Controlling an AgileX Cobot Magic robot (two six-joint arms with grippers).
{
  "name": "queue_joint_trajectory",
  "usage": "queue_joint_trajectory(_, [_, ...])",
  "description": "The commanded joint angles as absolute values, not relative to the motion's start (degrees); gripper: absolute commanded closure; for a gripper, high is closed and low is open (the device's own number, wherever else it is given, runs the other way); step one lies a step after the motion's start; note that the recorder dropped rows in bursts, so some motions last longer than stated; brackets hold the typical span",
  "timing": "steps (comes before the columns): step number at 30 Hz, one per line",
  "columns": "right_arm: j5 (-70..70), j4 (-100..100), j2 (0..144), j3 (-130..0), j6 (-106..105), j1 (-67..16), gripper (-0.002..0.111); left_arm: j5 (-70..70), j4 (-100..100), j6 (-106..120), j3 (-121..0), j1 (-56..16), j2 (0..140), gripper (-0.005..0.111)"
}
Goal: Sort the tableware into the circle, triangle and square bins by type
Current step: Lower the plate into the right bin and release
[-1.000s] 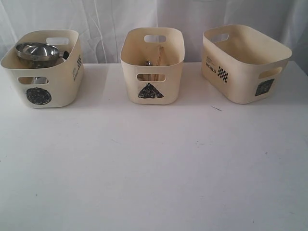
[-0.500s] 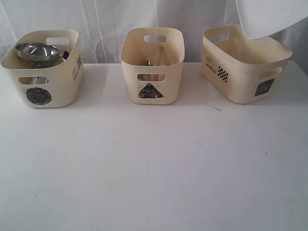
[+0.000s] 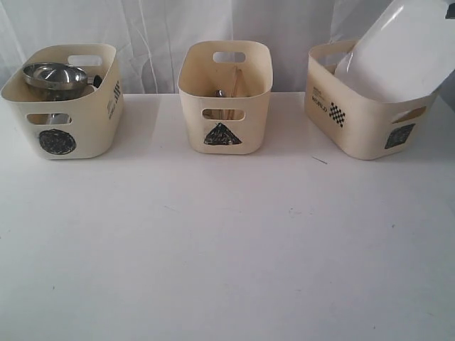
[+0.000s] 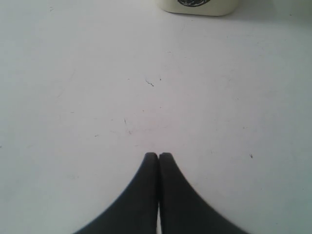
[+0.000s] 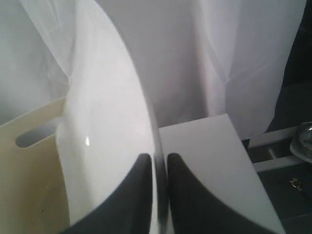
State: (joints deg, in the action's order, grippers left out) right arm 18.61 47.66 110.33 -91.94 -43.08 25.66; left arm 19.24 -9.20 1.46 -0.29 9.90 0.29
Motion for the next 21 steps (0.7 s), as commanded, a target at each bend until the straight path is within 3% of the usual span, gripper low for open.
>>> queue_joint_trajectory(1, [19.48,48.53,109.64,-92.7,-43.57,25.75,0.079,21.46,-9.71,1.51,0.0,9.93,0.0,0.107])
queue_joint_trajectory(4, [21.51,48.7,109.29,-92.7,-43.47,25.75,0.071,21.46,-9.71,1.51,0.0,9.93,0.0,0.107])
queue_joint_trajectory(8, [27.43,52.94,107.05,-93.06,-43.12,25.75,0.072,21.46,-9.71,1.51,0.0,9.93,0.0,0.107])
queue_joint_trajectory(10, [32.42,55.54,105.47,-93.94,-43.12,25.75,0.079,21.46,-9.71,1.51,0.0,9.93,0.0,0.107])
queue_joint_trajectory(13, [42.99,53.38,102.3,-94.57,-43.88,25.5,0.104,21.46,-9.71,1.51,0.0,9.93,0.0,0.107])
queue_joint_trajectory(16, [47.44,35.37,99.95,-94.57,-38.16,24.32,0.108,21.46,-9.71,1.51,0.0,9.93,0.0,0.107])
queue_joint_trajectory(21, [48.72,-18.66,97.86,-93.48,6.19,23.48,0.108,21.46,-9.71,1.51,0.0,9.93,0.0,0.107])
